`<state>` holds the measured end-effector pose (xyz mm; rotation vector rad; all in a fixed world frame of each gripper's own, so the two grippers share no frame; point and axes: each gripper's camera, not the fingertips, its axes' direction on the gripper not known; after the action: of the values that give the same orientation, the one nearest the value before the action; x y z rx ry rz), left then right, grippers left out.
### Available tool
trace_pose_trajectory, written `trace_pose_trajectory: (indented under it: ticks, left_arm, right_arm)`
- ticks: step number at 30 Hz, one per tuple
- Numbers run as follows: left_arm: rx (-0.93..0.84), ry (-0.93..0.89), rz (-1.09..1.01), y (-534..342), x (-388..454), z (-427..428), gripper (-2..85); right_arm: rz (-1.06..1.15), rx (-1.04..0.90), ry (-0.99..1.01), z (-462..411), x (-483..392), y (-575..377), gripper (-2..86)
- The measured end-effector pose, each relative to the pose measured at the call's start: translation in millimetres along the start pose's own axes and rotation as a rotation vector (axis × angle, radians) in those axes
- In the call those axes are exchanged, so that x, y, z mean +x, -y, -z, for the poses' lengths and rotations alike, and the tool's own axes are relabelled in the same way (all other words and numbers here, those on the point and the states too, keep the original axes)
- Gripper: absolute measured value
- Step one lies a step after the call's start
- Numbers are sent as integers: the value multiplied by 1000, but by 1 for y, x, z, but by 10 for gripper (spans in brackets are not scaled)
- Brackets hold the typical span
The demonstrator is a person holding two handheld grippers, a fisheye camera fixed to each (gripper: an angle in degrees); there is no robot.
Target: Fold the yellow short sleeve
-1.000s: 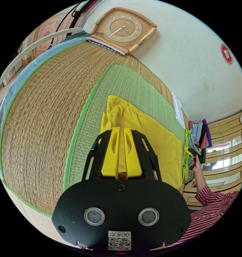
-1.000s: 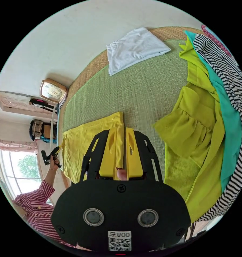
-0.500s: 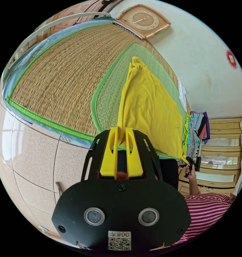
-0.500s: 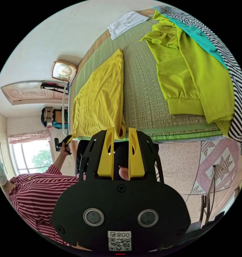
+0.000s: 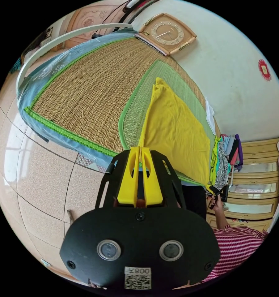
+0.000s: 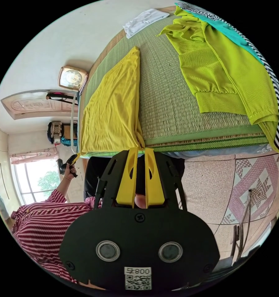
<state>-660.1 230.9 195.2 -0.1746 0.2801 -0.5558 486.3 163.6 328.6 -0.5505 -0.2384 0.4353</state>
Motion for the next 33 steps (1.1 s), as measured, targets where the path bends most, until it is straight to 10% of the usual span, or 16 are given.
trace_pose_trajectory:
  ticks: [33]
  left_arm:
    - [-152, 114, -116, -68, 99, -77, 5]
  right_arm:
    - [-57, -21, 106, 9, 37, 4, 13]
